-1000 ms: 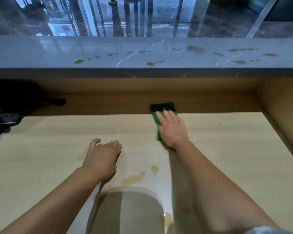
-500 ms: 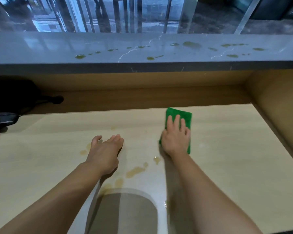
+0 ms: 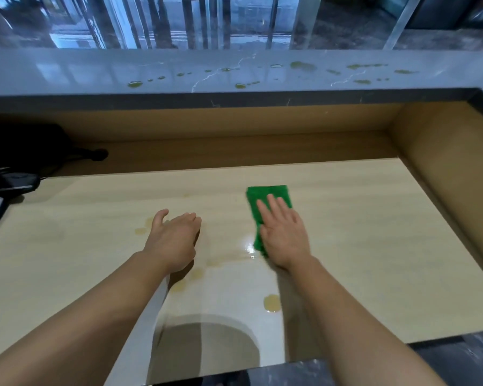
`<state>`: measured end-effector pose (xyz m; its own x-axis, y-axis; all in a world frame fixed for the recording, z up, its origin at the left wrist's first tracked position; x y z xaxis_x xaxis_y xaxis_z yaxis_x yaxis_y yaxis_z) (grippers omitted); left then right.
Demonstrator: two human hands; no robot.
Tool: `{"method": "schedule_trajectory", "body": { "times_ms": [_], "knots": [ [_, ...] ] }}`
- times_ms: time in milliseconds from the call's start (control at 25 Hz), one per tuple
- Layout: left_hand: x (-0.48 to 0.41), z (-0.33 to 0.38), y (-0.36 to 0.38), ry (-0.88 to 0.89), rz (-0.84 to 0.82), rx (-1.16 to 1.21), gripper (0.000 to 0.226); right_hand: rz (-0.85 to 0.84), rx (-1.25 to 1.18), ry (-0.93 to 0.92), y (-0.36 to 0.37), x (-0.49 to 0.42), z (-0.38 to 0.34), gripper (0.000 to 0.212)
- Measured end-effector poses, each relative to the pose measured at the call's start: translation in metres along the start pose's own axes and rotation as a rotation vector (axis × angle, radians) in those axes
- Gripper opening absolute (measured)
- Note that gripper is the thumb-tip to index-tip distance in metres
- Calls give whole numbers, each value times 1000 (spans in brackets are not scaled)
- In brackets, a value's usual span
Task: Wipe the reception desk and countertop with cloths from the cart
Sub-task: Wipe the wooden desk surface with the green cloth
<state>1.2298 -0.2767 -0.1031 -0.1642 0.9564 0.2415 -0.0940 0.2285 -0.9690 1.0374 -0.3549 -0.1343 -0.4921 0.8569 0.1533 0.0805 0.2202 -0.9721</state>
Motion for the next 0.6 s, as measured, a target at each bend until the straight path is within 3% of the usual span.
{"method": "schedule_trajectory", "body": {
  "times_ms": [80, 200, 360, 440, 600],
  "knots": [
    [8, 8, 1, 24, -2, 4, 26, 7, 2, 142, -7, 16, 54, 57],
    [22, 17, 9, 37, -64, -13, 45, 14, -4, 318, -12, 30, 98, 57],
    [43, 27, 15, 61, -98, -2, 77, -2, -79, 478, -4, 29, 51, 62],
    [51, 28, 19, 33, -150, -7, 102, 10, -78, 426, 8, 31, -5, 63],
    [64, 26, 24, -14, -150, -54, 126, -55, -93, 89, 32, 47, -105, 64]
  ]
}}
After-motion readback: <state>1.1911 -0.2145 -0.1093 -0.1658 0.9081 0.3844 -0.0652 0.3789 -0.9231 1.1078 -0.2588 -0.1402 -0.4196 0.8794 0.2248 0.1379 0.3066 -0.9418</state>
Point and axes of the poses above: each hand's wrist, its own x-axis away from the middle knuckle, its own y-axis out of the palm, z = x × y, the point moved 6 cm from there along -x, towards the middle knuckle, and after that the axes turned 3 degrees about -y, right-handed, at the moved point
